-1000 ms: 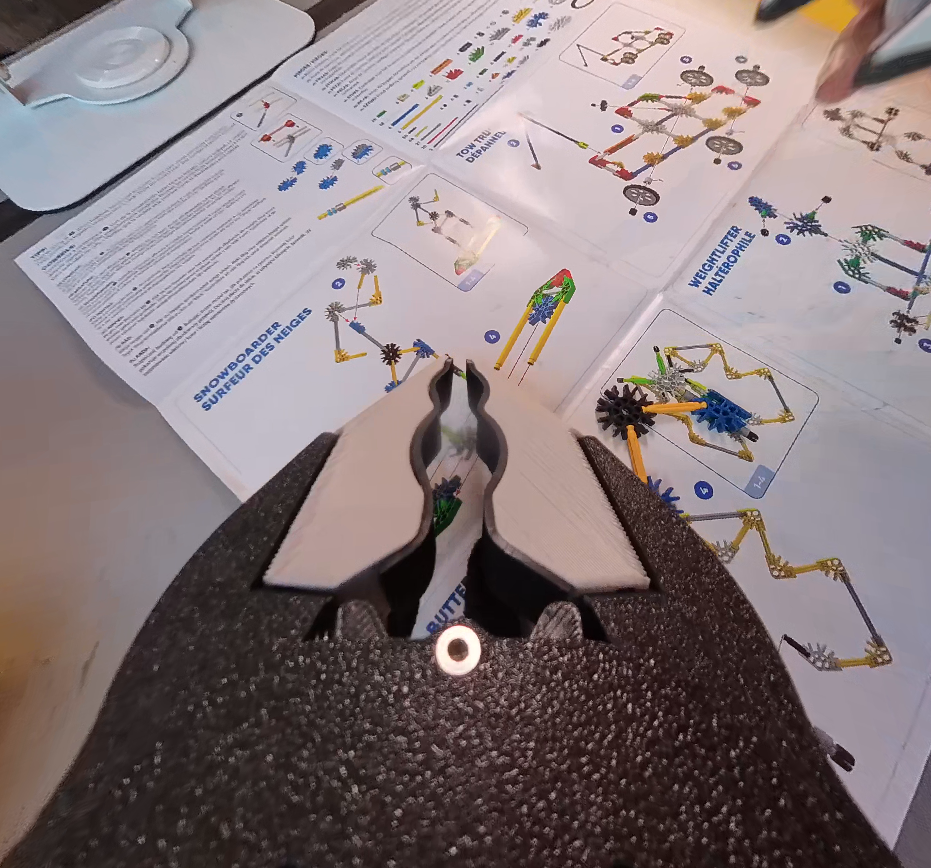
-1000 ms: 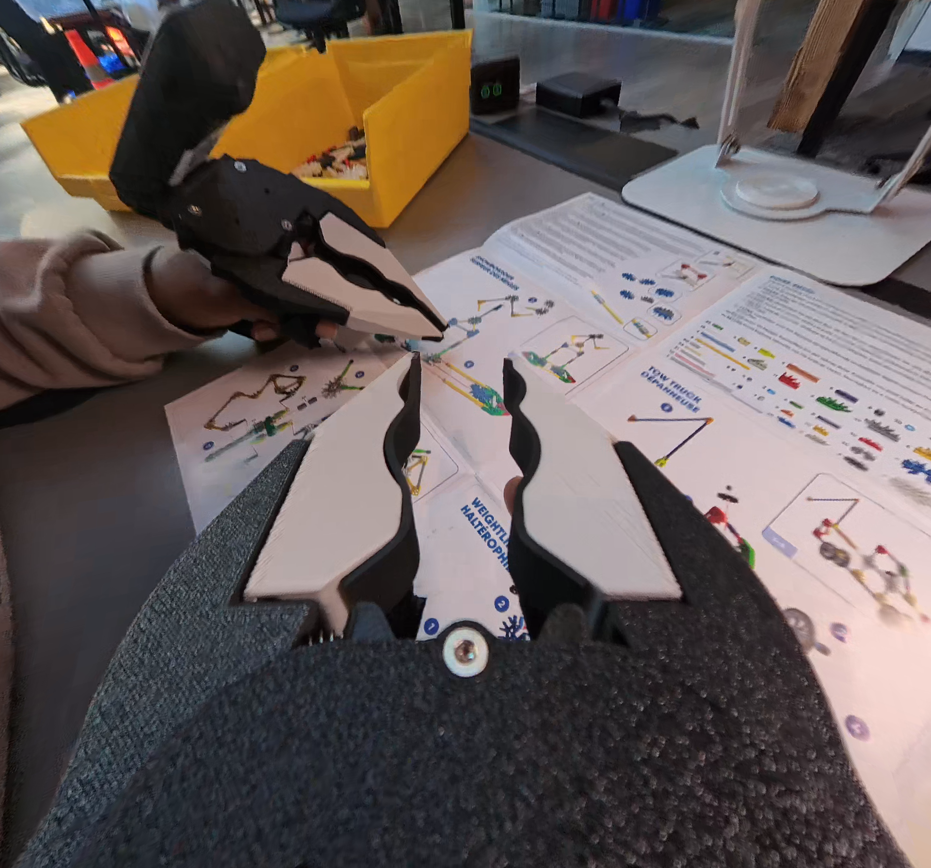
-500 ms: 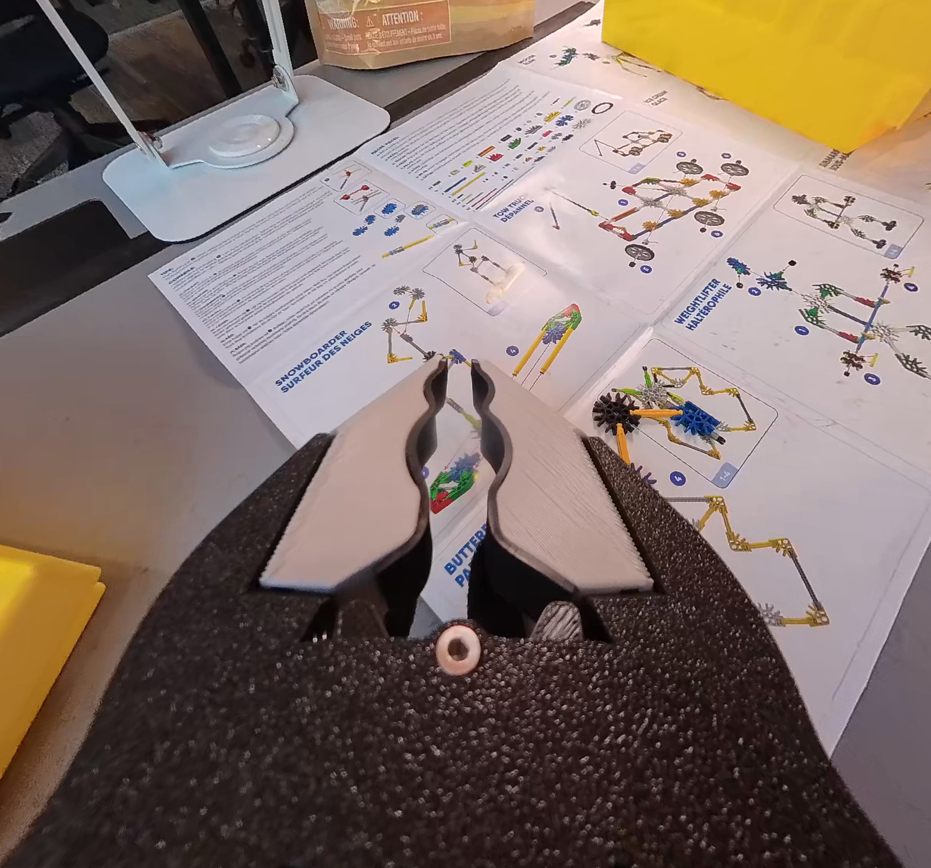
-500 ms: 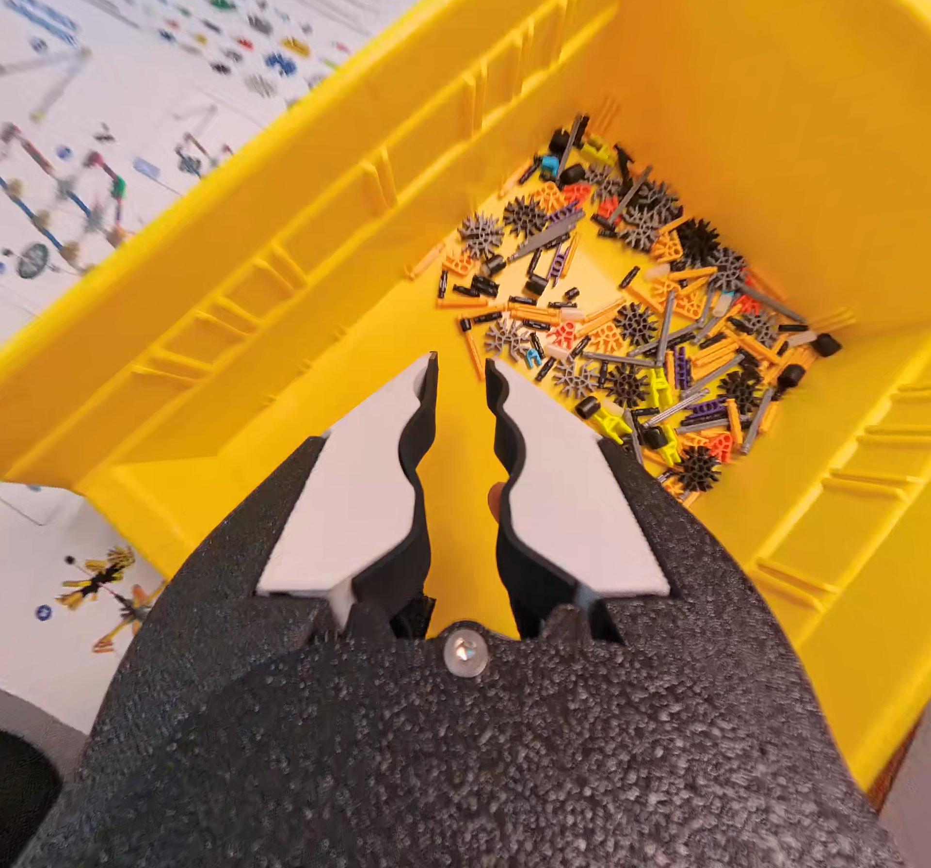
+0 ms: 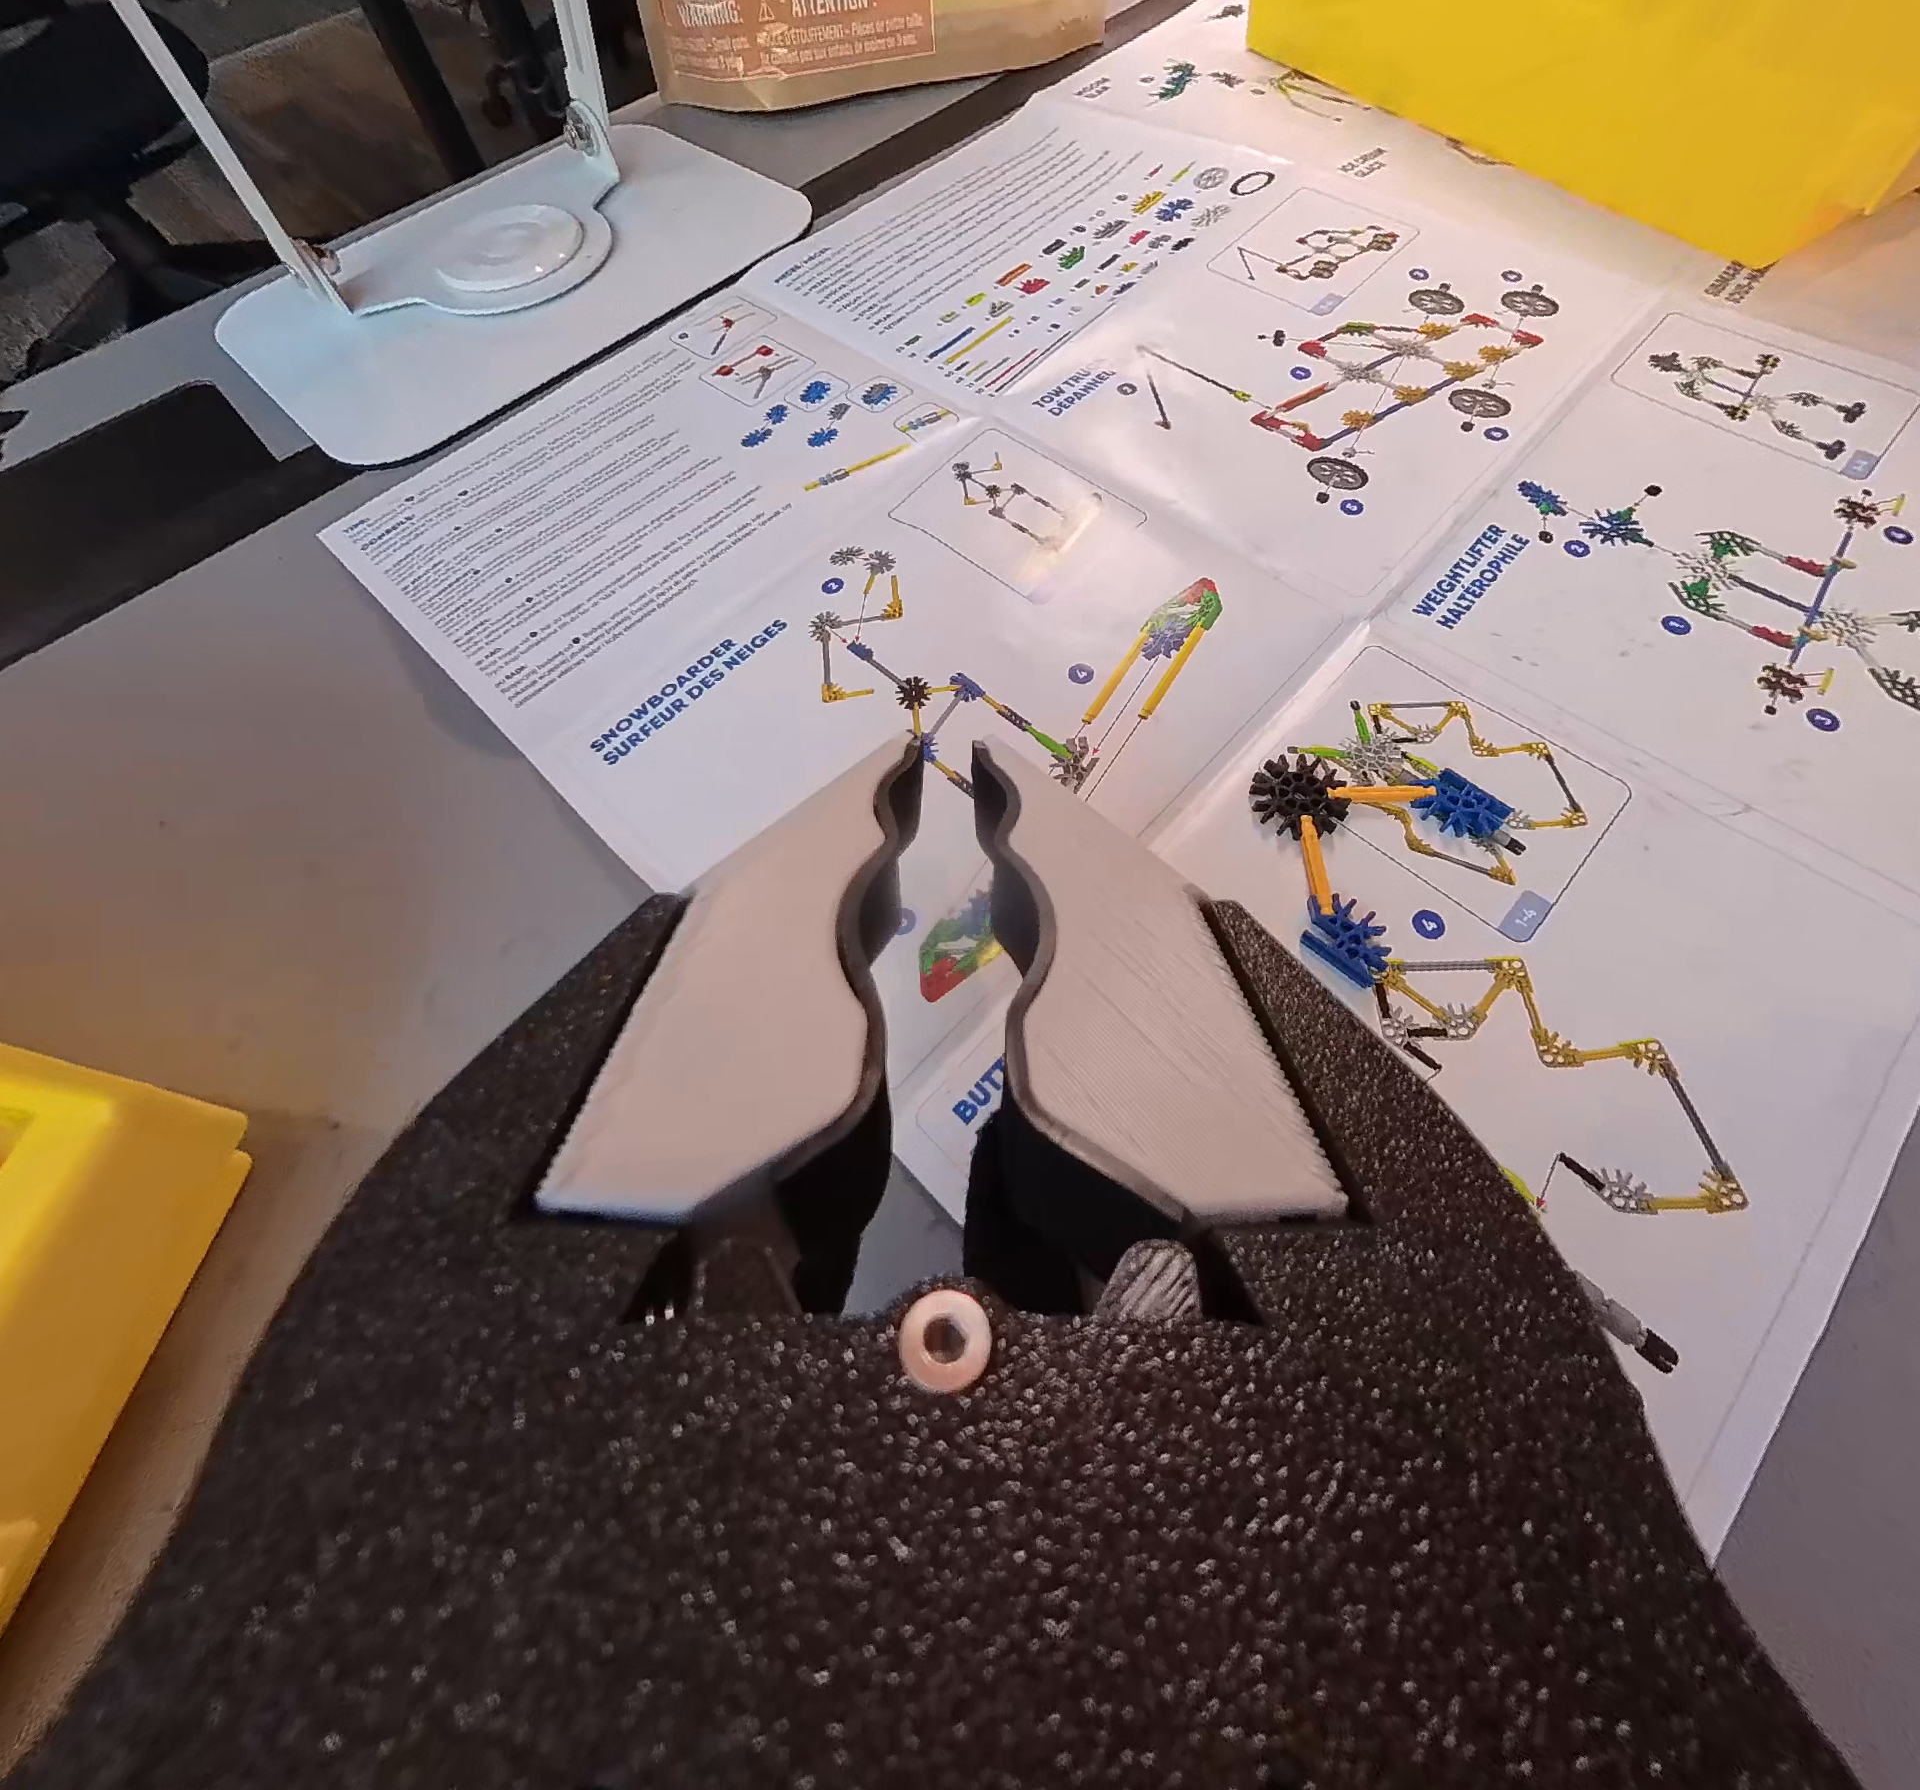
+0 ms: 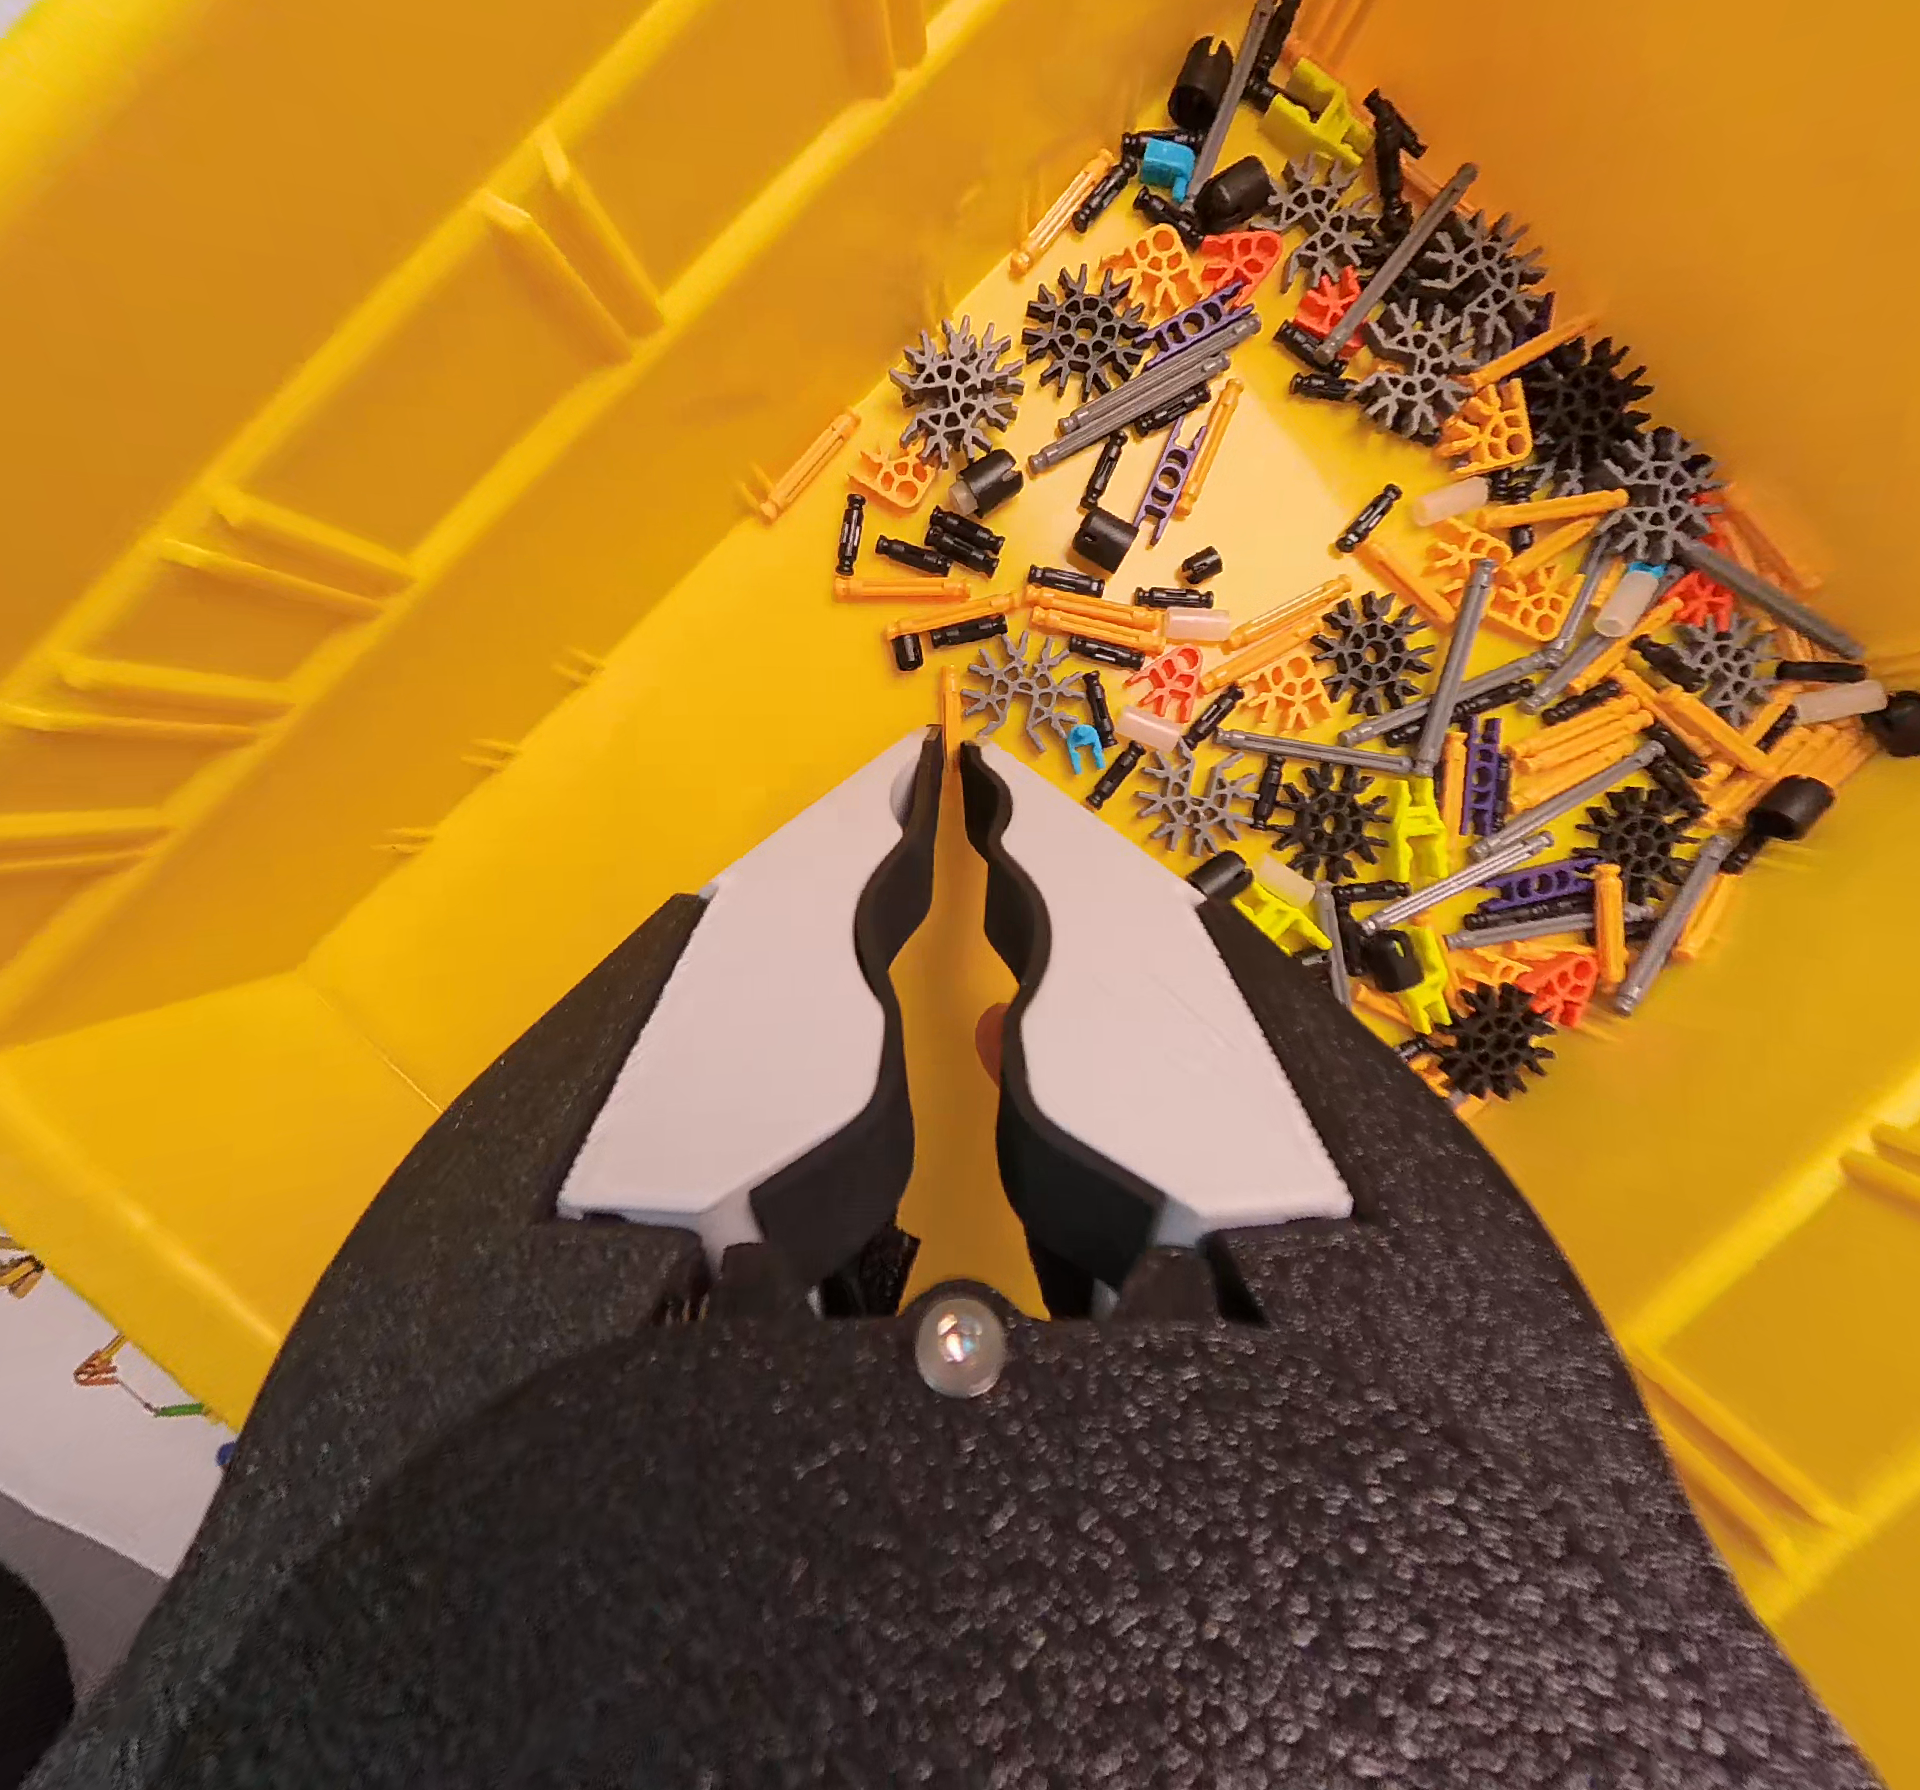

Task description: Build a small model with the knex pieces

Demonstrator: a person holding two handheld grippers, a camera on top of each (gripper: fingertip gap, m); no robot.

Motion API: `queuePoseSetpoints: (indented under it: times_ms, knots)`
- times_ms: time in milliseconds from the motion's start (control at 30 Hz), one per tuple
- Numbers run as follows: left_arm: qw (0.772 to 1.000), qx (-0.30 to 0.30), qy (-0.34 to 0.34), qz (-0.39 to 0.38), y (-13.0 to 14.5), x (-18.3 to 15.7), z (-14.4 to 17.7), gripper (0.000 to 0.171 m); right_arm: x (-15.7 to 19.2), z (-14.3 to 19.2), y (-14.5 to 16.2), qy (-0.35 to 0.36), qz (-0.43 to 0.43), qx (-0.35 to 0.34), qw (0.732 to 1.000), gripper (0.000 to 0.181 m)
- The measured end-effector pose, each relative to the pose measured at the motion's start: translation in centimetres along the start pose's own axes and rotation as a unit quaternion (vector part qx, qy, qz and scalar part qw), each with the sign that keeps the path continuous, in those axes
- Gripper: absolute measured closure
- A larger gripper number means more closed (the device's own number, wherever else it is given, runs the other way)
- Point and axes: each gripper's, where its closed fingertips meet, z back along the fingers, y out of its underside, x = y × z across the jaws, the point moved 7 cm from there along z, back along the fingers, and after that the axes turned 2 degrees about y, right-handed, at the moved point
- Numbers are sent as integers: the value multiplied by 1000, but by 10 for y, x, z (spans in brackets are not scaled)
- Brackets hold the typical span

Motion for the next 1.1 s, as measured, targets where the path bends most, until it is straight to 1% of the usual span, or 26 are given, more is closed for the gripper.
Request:
queuePoseSetpoints:
  times_ms: [133,167,200,267,300,333,367,400,433,467,533,633,700,767,900,967,1033,1100]
  knots:
    - [1000,-1,0,-14,-2,-2,2,162,9,5,0,40,31,4,999,180]
    - [1000,-3,-1,-16,-3,-3,3,162,12,15,-5,57,25,-16,998,180]
    - [1000,-6,-1,-16,-4,-2,4,162,18,32,-15,71,11,-55,996,180]
    - [1000,-9,-4,-14,-4,-1,6,162,47,86,-44,69,-12,-170,983,180]
    - [1000,-10,-4,-11,-4,1,6,162,71,114,-56,56,-2,-217,974,180]
    - [1000,-11,-4,-7,-3,2,6,162,98,134,-66,46,17,-249,967,180]
    - [1000,-10,-2,-3,-3,2,6,162,126,146,-73,35,37,-265,963,180]
    - [1000,-8,0,1,-2,3,5,162,154,146,-77,16,51,-268,962,180]
    - [1000,-5,3,5,-1,3,4,162,182,138,-78,-11,58,-260,964,180]
    - [1000,-2,4,8,0,2,3,162,207,122,-76,-36,63,-243,967,180]
    - [1000,4,6,9,2,1,2,161,242,83,-71,-62,65,-211,973,180]
    - [1000,15,9,10,4,1,2,159,273,28,-67,-88,60,-168,980,180]
    - [1000,21,11,13,5,2,3,158,287,5,-67,-89,69,-150,982,180]
    - [1000,22,14,14,6,2,4,158,300,-9,-68,-97,88,-136,982,180]
    - [1000,21,18,10,4,1,6,158,313,-26,-65,-83,122,-105,984,178]
    - [1000,20,18,9,4,1,6,158,314,-27,-64,-86,126,-106,983,170]
    - [1000,21,20,10,4,1,6,158,308,-9,-70,-87,122,-140,979,160]
    - [999,22,21,12,5,1,5,158,286,29,-85,-63,103,-216,969,159]
